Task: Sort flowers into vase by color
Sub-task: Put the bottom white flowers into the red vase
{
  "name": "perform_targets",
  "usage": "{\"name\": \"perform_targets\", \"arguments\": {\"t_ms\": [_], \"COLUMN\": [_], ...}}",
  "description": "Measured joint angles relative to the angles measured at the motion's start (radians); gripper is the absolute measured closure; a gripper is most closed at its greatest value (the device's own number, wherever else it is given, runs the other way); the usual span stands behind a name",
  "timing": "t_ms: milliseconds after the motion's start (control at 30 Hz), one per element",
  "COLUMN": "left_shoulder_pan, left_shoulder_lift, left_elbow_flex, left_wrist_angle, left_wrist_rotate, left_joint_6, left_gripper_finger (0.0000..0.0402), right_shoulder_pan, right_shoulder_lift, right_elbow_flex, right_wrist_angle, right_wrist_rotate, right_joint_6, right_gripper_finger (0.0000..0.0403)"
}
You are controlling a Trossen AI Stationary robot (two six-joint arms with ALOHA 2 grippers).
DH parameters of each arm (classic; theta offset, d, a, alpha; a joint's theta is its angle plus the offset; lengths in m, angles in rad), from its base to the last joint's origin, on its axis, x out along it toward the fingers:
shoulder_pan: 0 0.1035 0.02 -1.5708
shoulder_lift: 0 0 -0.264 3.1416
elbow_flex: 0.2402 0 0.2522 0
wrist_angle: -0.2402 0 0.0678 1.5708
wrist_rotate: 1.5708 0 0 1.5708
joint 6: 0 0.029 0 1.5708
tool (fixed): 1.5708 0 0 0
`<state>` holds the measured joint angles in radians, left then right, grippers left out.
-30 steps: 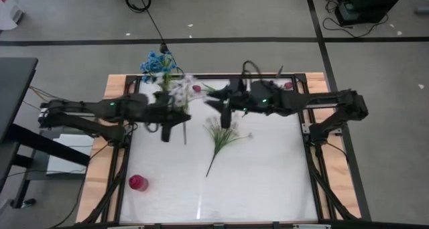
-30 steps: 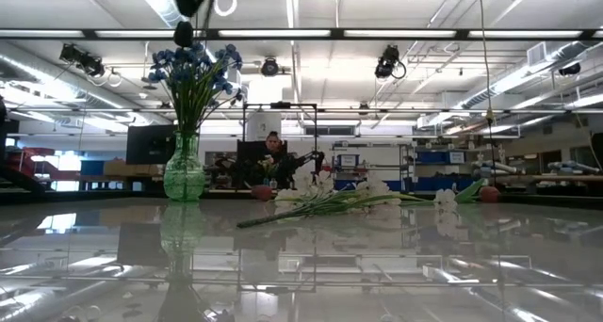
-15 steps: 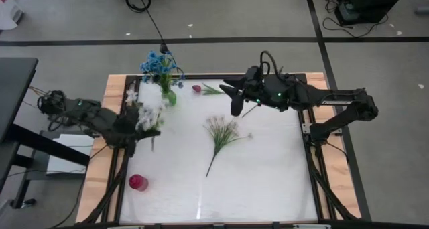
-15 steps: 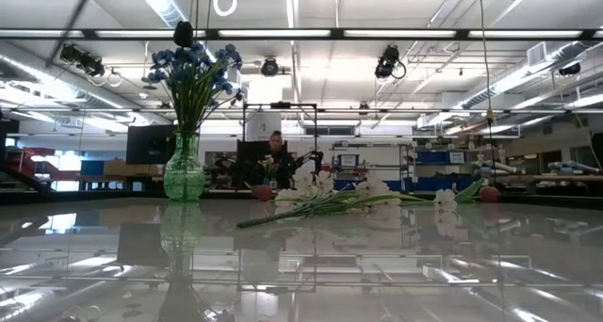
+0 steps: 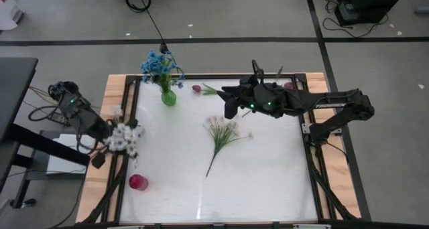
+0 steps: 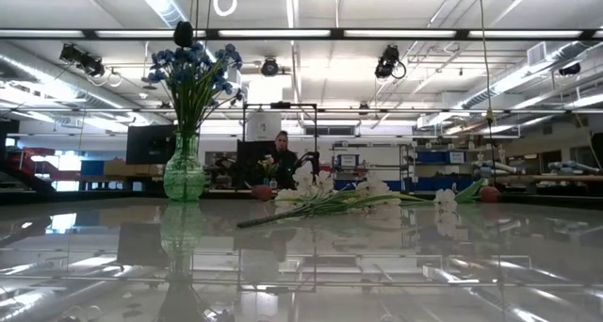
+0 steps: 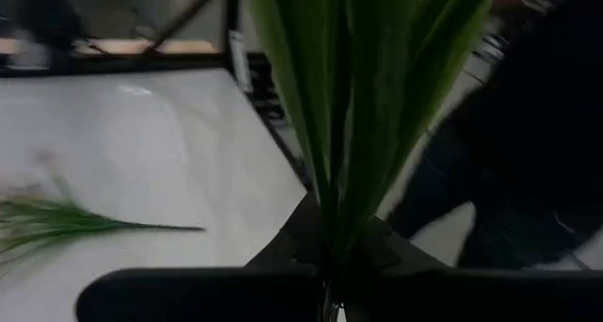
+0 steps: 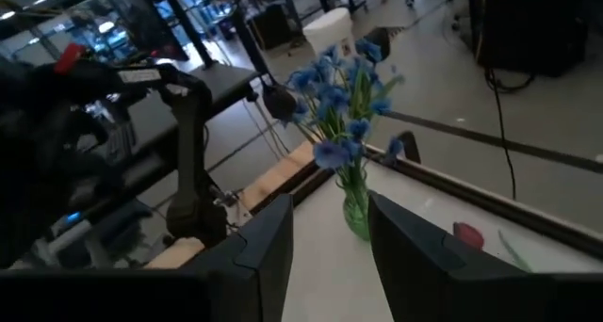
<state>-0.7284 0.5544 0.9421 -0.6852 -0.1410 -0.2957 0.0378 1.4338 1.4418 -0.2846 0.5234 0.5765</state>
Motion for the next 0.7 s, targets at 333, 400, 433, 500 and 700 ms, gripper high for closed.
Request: {"name": "perform_targets", "arguments": {"t_ms": [333,400,433,500,700], "left_shoulder_pan": [-0.146,-0.176,-0.189,-0.212,-0.257], "left_shoulder_lift": [0.042,0.048,0.048,0.048,0.073], "left_elbow_flex": [0.000,0.000,0.000,0.000,-0.001], "left_wrist_angle": [0.027,0.023,0.024,0.024,0.053], "left_wrist_rotate": [0.056,0.040,0.026,0.014,-0.036], "left_joint_6": [0.037,0.054,0.061,0.073,0.064], "left_gripper_finger": [0.0389,0.0389,0.0389,0.0389,0.0389], "right_shoulder_pan": [0.067,0.087,0.095,0.113,0.159], "right_shoulder_lift": [0.032,0.038,0.042,0.048,0.048], "right_elbow_flex": [0.000,0.000,0.000,0.000,0.000], "right_wrist_angle": [0.007,0.010,0.013,0.015,0.025], "right_wrist_rotate": [0.100,0.131,0.142,0.168,0.247], "right_joint_6": [0.163,0.186,0.198,0.222,0.262], "right_gripper_finger": [0.0254,0.0254,0.0254,0.0254,0.0254]}}
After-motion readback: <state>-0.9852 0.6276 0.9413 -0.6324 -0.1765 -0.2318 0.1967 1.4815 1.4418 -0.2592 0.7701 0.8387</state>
